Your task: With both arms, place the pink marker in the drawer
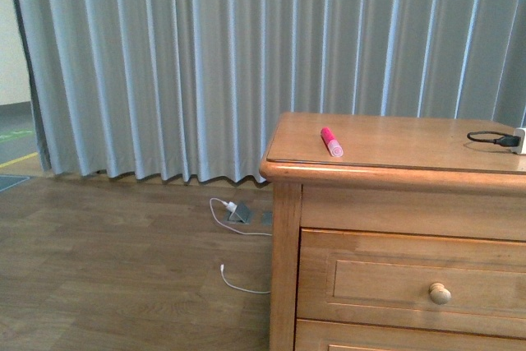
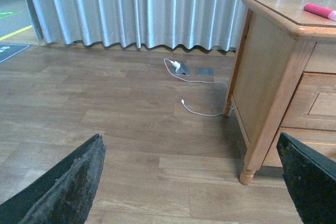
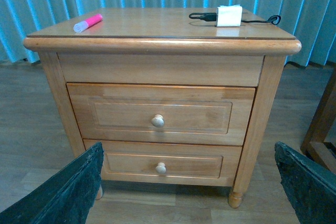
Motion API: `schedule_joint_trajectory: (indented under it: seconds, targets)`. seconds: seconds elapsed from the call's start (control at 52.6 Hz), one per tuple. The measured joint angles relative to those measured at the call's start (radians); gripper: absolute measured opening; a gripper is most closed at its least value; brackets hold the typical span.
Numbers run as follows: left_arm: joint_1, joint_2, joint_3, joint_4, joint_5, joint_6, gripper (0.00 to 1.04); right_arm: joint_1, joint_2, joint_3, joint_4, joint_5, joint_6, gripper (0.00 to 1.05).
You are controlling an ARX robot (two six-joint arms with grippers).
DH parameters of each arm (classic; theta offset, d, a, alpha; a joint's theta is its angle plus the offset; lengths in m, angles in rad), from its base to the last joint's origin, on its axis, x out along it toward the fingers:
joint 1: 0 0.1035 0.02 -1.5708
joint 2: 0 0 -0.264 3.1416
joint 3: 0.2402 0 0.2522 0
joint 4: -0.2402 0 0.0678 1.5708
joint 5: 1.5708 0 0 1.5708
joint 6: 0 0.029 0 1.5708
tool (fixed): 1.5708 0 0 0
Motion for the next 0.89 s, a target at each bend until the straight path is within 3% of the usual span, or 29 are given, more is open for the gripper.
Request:
schedule_joint_trajectory:
  seconds: [0.893]
  targets:
    - [0.000,0.000,0.000,0.000,0.000,0.000,0.99,0.000,0.000,0.000,0.000,0.000,0.000,0.96]
